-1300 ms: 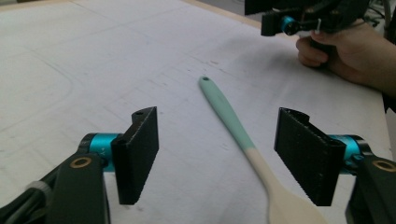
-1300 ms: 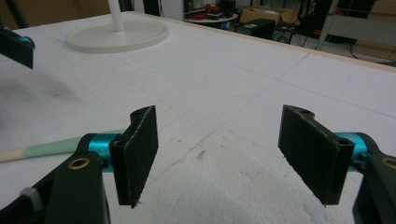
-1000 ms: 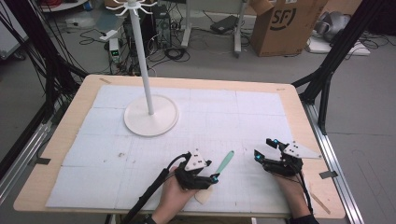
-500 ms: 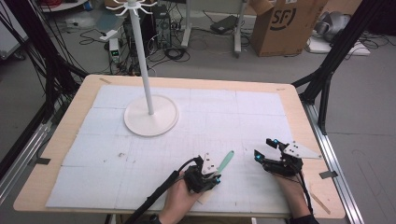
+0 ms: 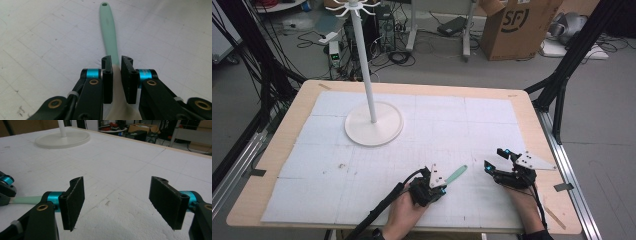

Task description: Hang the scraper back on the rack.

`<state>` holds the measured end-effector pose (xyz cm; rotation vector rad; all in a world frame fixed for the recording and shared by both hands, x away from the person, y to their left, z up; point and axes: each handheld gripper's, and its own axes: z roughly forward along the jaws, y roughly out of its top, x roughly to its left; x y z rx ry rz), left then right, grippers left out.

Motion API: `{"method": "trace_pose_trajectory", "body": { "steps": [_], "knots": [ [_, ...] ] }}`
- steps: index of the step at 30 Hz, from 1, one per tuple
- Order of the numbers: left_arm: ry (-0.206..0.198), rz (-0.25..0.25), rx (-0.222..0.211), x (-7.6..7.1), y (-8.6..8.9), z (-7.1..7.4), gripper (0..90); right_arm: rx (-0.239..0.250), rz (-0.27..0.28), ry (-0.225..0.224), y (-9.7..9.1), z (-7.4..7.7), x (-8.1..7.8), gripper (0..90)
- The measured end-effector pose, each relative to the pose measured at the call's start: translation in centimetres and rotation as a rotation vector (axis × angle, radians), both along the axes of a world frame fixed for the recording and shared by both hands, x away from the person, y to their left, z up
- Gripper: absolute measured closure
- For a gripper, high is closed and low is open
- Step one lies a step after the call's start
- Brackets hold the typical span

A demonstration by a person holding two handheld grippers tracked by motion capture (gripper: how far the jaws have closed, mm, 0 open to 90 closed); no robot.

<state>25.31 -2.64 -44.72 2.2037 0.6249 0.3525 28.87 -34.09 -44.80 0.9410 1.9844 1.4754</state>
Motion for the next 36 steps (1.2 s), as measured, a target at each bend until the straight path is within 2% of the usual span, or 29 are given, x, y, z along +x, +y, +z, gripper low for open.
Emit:
{"method": "trace_pose_trajectory", "body": {
  "steps": [4, 5, 10, 12, 14, 16, 20, 23, 27, 31, 34, 36],
  "knots": [
    [-0.026, 0.011, 0.01, -0.3, -0.2, -0.1, 80.2, 0.0, -0.001, 0.0, 0.0, 0.0, 0.0, 28.3],
    [-0.023, 0.012, 0.016, -0.3, -0.2, 0.0, 80.5, -0.001, -0.002, 0.001, 0.0, 0.0, 0.0, 28.4],
    [-0.013, 0.0, -0.013, -0.1, 0.1, 0.0, 81.5, 0.002, -0.003, 0.0, 0.0, 0.0, 0.0, 28.3],
    [-0.019, -0.009, -0.006, 0.2, 0.5, 0.1, 81.5, 0.003, -0.003, -0.001, 0.0, 0.0, 0.0, 28.4],
    [-0.004, -0.004, -0.065, 0.7, 1.5, 0.7, 81.5, 0.006, -0.001, 0.0, -0.1, 0.0, 0.0, 28.3],
    [0.0, 0.003, -0.125, 1.1, 2.8, 1.7, 81.4, 0.005, -0.001, 0.0, -0.1, 0.0, 0.0, 28.3],
    [-0.009, 0.025, -0.176, 1.6, 5.8, 3.8, 81.4, 0.004, -0.001, -0.001, 0.0, 0.0, 0.0, 28.3],
    [-0.011, 0.053, -0.235, 2.1, 8.6, 5.5, 81.4, 0.004, -0.002, -0.001, 0.0, 0.0, 0.0, 28.4],
    [-0.03, 0.093, -0.283, 2.6, 12.4, 8.0, 81.4, 0.003, -0.003, -0.001, 0.0, 0.0, 0.0, 28.4],
    [-0.063, 0.126, -0.306, 3.1, 15.9, 10.4, 81.3, 0.005, -0.003, 0.0, 0.0, 0.0, 0.0, 28.3],
    [-0.072, 0.156, -0.295, 3.6, 18.2, 12.1, 81.4, 0.006, -0.003, 0.002, 0.0, 0.0, 0.0, 28.4],
    [-0.074, 0.169, -0.306, 3.9, 19.7, 13.3, 81.4, 0.007, -0.004, 0.002, 0.0, 0.0, 0.1, 28.4]
  ]
}}
